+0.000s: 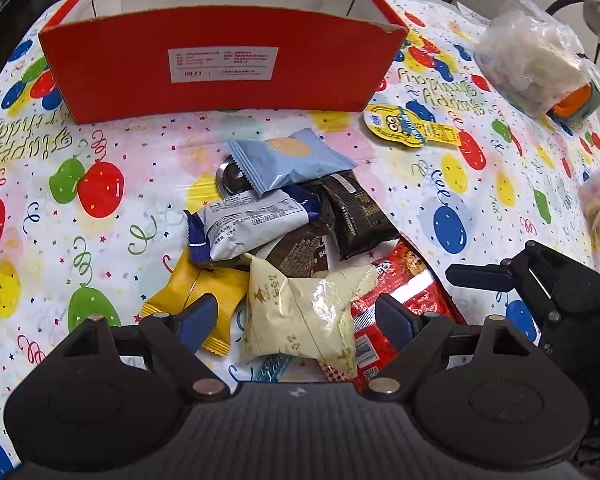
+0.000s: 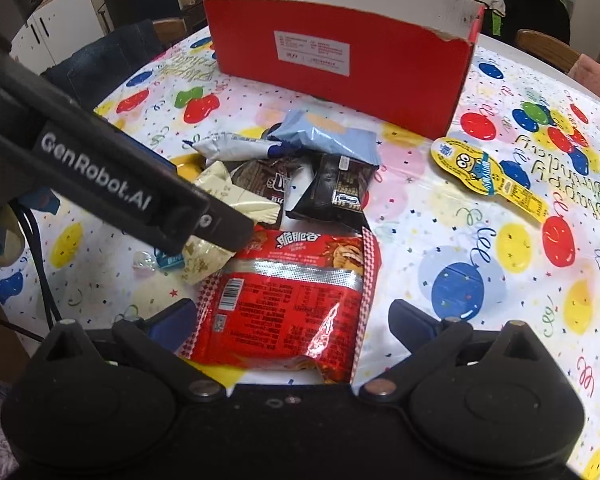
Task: Organize snacks
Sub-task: 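Grasp the cream packet with the left gripper while the right grasps the red-and-white packet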
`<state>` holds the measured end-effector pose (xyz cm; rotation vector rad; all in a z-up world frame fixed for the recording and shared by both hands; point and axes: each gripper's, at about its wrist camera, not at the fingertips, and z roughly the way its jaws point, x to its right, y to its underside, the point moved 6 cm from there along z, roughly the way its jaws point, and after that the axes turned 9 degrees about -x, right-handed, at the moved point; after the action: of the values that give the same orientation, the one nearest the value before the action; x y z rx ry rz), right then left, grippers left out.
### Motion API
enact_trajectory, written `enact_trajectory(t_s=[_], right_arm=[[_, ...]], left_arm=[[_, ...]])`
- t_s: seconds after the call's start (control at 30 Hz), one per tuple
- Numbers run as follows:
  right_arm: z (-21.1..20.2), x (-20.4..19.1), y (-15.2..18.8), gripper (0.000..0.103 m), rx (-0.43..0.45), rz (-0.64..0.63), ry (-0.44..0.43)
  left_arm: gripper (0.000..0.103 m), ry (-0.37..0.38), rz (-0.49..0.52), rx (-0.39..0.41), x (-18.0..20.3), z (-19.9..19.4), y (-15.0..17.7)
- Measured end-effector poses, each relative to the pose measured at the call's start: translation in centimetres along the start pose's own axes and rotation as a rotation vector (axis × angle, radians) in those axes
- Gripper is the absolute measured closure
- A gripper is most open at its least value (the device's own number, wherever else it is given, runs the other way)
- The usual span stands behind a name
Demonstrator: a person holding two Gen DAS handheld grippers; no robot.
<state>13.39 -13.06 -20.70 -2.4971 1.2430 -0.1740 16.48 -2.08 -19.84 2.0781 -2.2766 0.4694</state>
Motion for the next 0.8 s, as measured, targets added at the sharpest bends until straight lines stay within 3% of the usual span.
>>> enact_trajectory(t_s=[0.23, 0.33, 0.4, 0.8], right_arm=[[1.3, 0.0, 0.0, 0.002, -0.021, -0.020, 0.026], [1.6, -0.1, 0.0, 0.002, -0.019, -0.026, 0.031], [1.6, -0.2, 0.0, 0.005, -0.017, -0.027, 0.028], [1.0, -0.2, 0.3, 0.023, 0.014, -0.017, 0.014]], left_arm=[[0.021, -0.003, 0.022, -0.017, 0.6, 0.5, 0.0], [0.030, -0.011, 0.019, -0.025, 0.5, 0.8, 0.0], [0.042, -0.010, 0.007, -0.036, 0.4, 1.0, 0.0], [0.048, -0.016, -0.046, -0.021, -0.3, 0.6, 0.6]])
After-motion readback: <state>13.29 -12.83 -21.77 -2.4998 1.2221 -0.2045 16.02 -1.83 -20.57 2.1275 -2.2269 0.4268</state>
